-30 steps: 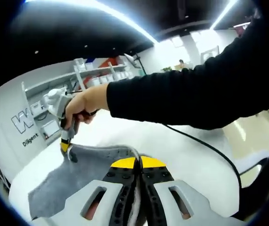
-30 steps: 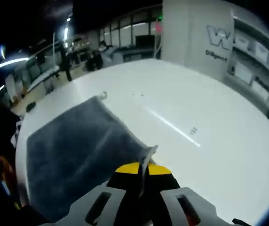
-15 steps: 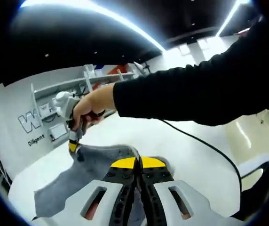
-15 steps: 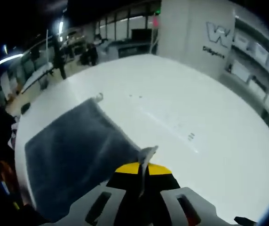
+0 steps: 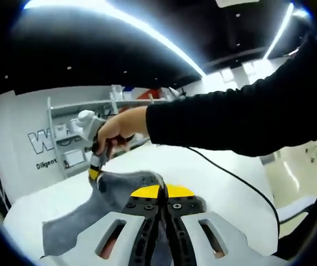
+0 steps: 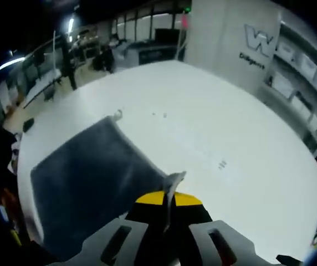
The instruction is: Open the folded towel by lifting each exposed corner and separating the folded layers until the towel lies flat within the target outline without major curled edges
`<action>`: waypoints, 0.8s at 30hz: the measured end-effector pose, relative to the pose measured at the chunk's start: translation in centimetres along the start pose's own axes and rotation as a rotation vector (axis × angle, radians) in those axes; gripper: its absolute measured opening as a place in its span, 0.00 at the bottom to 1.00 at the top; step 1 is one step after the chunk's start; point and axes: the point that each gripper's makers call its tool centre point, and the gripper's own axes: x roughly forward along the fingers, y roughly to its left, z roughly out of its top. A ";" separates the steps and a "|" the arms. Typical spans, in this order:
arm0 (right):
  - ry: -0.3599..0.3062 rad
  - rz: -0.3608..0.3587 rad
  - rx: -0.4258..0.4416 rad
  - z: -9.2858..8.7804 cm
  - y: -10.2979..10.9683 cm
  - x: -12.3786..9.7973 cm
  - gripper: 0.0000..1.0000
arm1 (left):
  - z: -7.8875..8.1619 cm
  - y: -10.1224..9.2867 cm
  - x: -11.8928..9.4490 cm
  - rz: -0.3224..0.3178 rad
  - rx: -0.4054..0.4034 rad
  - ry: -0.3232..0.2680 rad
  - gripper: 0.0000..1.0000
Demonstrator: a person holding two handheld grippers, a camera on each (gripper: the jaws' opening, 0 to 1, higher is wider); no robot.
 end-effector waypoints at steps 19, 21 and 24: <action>0.013 -0.029 -0.076 0.4 1.8 0.3 0.00 | -0.5 1.8 -0.1 0.073 0.091 0.010 0.01; 0.018 -0.050 -0.097 0.5 1.7 0.1 0.00 | -0.3 2.3 -0.3 0.093 0.084 -0.004 0.01; 0.020 -0.058 -0.075 0.9 1.8 0.0 0.00 | 0.0 2.3 -0.5 0.087 0.055 -0.025 0.01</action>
